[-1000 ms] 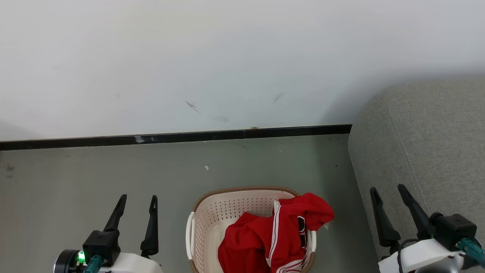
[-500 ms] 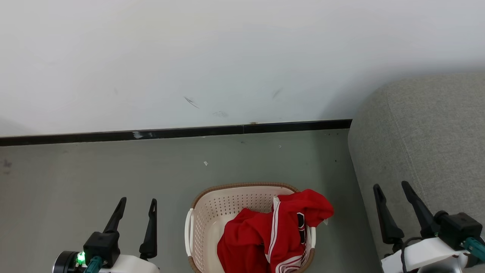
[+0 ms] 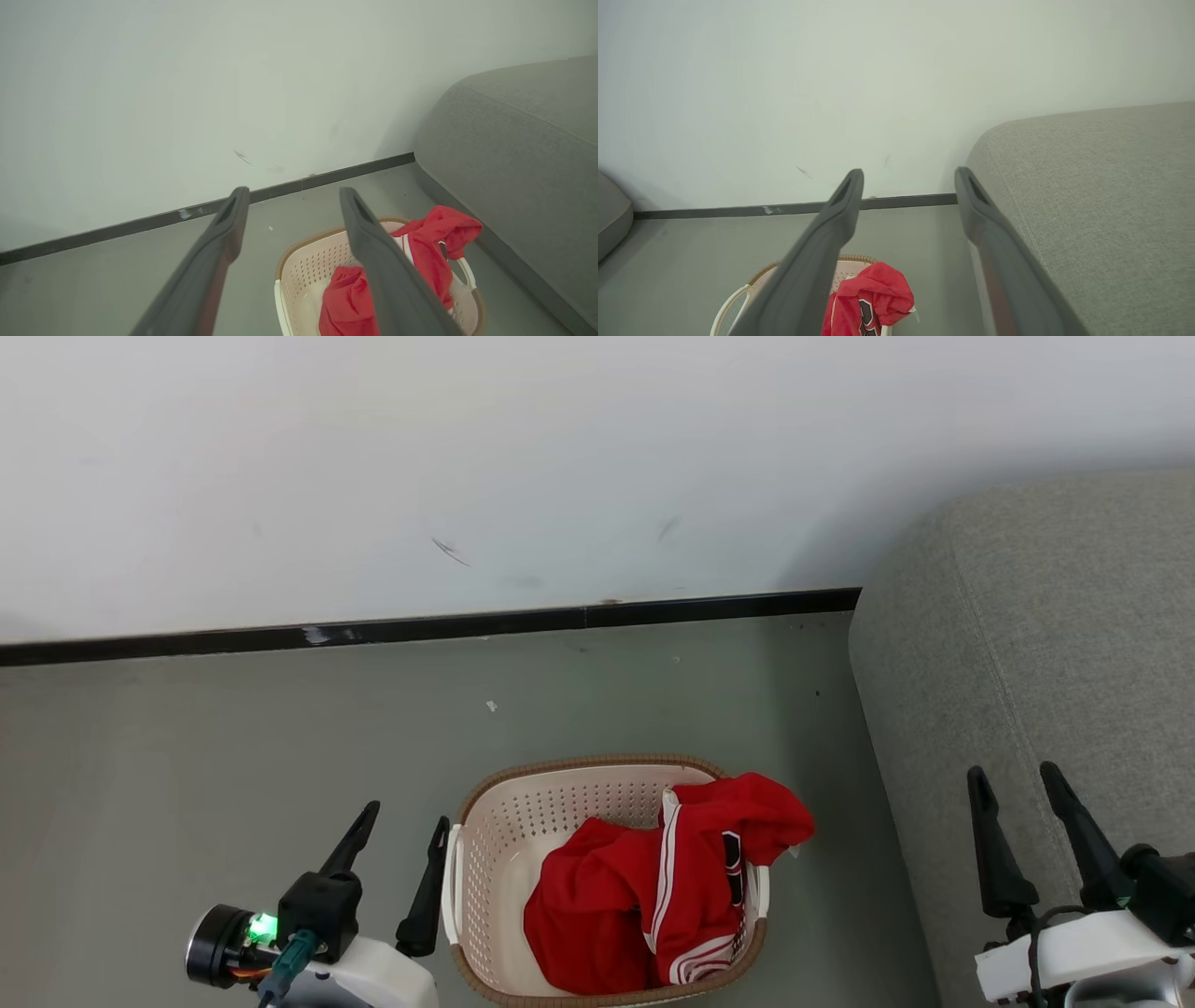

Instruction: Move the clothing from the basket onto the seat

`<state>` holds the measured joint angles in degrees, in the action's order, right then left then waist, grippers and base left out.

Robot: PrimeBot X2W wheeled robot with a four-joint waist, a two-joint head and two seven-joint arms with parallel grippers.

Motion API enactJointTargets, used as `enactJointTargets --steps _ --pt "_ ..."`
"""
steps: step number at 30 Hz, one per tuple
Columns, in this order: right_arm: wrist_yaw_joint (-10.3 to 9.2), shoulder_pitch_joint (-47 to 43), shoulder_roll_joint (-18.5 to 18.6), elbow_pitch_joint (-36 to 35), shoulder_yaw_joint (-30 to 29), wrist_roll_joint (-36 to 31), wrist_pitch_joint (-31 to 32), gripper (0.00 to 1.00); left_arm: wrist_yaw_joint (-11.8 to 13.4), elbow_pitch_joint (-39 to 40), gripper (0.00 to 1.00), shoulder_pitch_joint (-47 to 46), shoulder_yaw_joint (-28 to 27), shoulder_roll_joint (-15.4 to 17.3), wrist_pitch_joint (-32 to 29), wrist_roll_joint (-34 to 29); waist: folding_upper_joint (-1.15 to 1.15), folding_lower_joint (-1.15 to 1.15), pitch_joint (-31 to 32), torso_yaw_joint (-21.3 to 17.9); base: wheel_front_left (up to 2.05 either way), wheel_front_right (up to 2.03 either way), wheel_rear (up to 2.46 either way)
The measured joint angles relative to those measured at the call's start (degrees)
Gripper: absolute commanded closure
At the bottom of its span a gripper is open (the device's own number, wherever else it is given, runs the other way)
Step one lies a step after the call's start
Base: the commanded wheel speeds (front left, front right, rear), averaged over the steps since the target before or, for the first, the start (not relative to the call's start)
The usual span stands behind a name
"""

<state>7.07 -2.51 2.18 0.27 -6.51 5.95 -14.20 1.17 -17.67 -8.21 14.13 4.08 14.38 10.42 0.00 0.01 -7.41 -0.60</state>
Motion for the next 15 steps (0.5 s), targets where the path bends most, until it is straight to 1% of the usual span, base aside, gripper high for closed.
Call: enactJointTargets --steps 6,15 --pt "0.0 0.0 0.0 -1.4 -1.2 0.1 0.0 0.0 -1.3 -3.1 0.0 -3.4 2.5 -0.3 -0.3 -0.8 0.0 0.0 -2.2 -0.8 0.0 0.0 0.0" --pt "0.0 0.7 0.0 -3.6 -2.7 1.2 0.0 0.0 -2.4 -6.8 0.0 -8.9 4.9 -0.5 -1.2 -2.6 0.0 0.0 -6.3 -2.4 0.0 0.0 0.0"
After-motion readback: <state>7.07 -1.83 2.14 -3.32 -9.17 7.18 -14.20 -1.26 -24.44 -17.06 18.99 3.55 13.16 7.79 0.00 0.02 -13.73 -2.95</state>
